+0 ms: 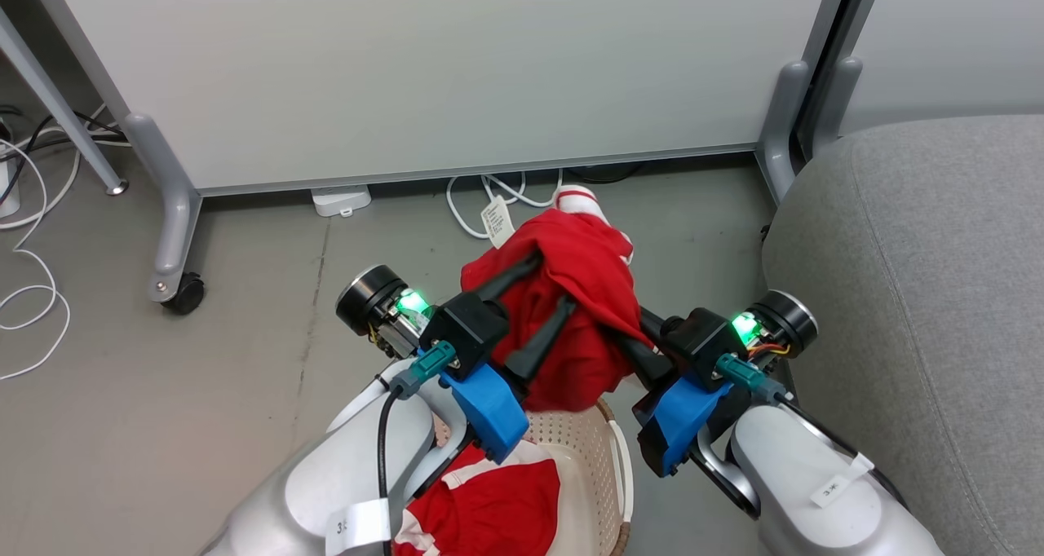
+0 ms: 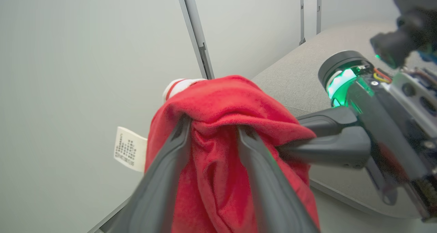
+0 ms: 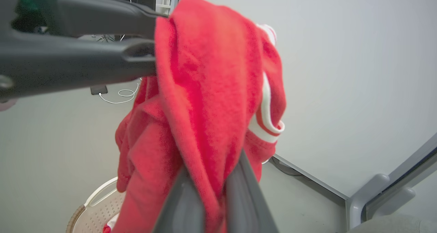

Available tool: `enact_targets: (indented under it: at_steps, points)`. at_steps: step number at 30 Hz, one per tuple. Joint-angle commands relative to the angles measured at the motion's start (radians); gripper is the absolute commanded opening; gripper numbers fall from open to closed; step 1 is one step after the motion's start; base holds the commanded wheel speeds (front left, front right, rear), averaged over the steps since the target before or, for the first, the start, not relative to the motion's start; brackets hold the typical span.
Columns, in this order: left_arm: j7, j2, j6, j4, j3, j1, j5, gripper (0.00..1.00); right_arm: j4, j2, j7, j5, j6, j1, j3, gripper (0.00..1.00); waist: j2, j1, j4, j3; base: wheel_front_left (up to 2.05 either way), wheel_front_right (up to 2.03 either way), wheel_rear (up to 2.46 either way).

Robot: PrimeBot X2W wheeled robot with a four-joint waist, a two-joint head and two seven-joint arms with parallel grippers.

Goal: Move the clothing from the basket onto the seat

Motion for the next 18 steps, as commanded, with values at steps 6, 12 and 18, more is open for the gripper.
enact_targets:
  at_steps: [6, 12, 18]
  points:
    - [-0.003, 0.000, -0.006, 0.008, 0.009, 0.006, 0.000, 1.00, -0.026, 0.012, -0.004, 0.003, 0.000, 0.027, -0.052, 0.00, -0.0001, -0.0001, -0.004, 0.001, 0.00, 0.00, 0.00]
    - [-0.003, 0.005, -0.003, -0.004, 0.019, 0.018, 0.013, 1.00, -0.051, 0.019, -0.004, -0.001, 0.000, 0.047, -0.114, 0.00, -0.0001, -0.0001, -0.021, 0.011, 0.00, 0.00, 0.00]
    - [-0.003, 0.013, 0.002, -0.026, 0.035, 0.032, 0.025, 1.00, -0.094, 0.018, -0.004, -0.013, 0.000, 0.069, -0.197, 0.00, -0.0001, -0.0001, -0.072, 0.038, 0.00, 0.00, 0.00]
